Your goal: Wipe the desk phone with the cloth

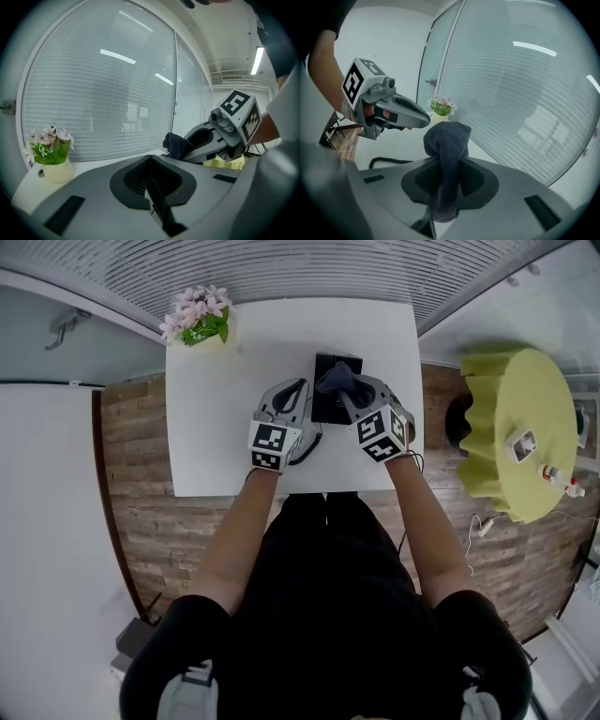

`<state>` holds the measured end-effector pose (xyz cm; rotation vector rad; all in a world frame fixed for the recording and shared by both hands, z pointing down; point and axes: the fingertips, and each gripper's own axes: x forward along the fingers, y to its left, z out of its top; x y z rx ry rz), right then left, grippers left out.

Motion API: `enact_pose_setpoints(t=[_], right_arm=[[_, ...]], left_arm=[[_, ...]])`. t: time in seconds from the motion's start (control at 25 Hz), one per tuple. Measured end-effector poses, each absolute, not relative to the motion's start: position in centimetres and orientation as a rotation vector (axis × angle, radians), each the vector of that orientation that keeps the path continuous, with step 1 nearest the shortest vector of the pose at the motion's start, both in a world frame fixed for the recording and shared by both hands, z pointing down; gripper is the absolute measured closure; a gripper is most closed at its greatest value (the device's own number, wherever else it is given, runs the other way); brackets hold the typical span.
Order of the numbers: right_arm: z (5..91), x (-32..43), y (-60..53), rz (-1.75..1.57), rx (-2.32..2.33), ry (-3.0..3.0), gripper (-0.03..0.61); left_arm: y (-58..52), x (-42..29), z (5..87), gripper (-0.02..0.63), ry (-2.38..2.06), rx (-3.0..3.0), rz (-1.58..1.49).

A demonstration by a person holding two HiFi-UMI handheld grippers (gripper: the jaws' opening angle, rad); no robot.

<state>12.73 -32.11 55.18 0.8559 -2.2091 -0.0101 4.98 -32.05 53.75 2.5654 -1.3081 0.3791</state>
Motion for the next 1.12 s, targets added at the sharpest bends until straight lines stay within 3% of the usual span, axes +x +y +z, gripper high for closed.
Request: enact_pose_setpoints(t=[1.12], right_arm=[[61.7, 9.1, -37.6, -0.15, 0.8, -2.094, 0.488]], left_arm=[[-37.2, 2.6, 57.5, 0.603, -1.271, 2.507, 0.351]])
